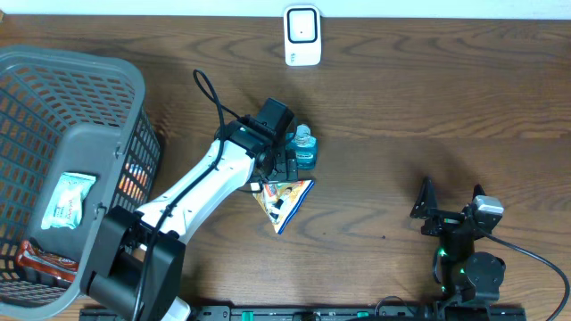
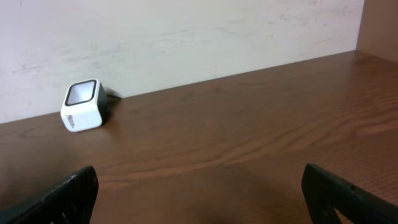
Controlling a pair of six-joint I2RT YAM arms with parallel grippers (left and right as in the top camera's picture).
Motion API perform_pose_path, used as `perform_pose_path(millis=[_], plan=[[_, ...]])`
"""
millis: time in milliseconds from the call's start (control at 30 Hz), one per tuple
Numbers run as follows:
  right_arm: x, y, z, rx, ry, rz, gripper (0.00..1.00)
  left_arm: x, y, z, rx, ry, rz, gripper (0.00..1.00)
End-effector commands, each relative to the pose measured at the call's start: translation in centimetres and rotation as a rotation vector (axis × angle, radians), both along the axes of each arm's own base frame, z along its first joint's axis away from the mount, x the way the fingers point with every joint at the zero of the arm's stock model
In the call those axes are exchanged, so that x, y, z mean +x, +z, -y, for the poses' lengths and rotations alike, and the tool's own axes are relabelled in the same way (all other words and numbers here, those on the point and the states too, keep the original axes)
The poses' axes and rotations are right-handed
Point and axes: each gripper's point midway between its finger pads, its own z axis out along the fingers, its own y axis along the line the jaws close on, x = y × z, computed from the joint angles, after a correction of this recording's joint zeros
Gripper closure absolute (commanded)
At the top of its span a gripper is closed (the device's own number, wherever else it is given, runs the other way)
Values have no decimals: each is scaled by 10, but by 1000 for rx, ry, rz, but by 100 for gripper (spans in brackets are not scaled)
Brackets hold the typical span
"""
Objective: Scan the item barcode
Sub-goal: 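Carry the snack bag to the scanner and drop it beside the bottle, then reach the left gripper into the basket and grasp the wipes pack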
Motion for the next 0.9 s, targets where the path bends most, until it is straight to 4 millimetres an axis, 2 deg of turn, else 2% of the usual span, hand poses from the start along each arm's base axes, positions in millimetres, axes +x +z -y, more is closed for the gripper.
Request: perform_pose_path(millis=[0, 100, 200, 300, 367, 467, 533, 567, 633, 667, 700, 767, 867], plan=[[0, 0, -1, -7, 1, 1, 1, -2, 1, -11, 49, 34, 4, 2], [0, 0, -1, -7, 1, 1, 1, -4, 15, -12, 38, 35, 23, 1], [0, 0, -1, -7, 1, 1, 1, 0, 40, -10, 6, 36, 81, 2], [0, 0, -1, -7, 1, 1, 1, 7, 78, -7, -45, 11, 184, 2], [0, 0, -1, -7, 1, 1, 1, 13, 110, -8, -68, 0, 277, 2], [0, 0, 0, -7, 1, 1, 1, 20, 160, -22, -52, 6, 429, 2], [0, 0, -1, -7, 1, 1, 1, 23, 204, -52, 16, 76, 546, 2], [0, 0, -1, -7, 1, 1, 1, 23, 218, -64, 38, 107, 579, 2], [0, 0, -1, -7, 1, 1, 1, 20, 262, -107, 108, 229, 678, 2], [0, 0, -1, -7, 1, 1, 1, 18, 274, -121, 126, 269, 702, 2], [0, 0, -1, -7, 1, 1, 1, 12, 299, -158, 171, 382, 754, 2], [0, 0, -1, -7, 1, 1, 1, 2, 313, -199, 192, 536, 781, 2], [0, 0, -1, -7, 1, 1, 1, -22, 311, -260, 212, 843, 755, 2]])
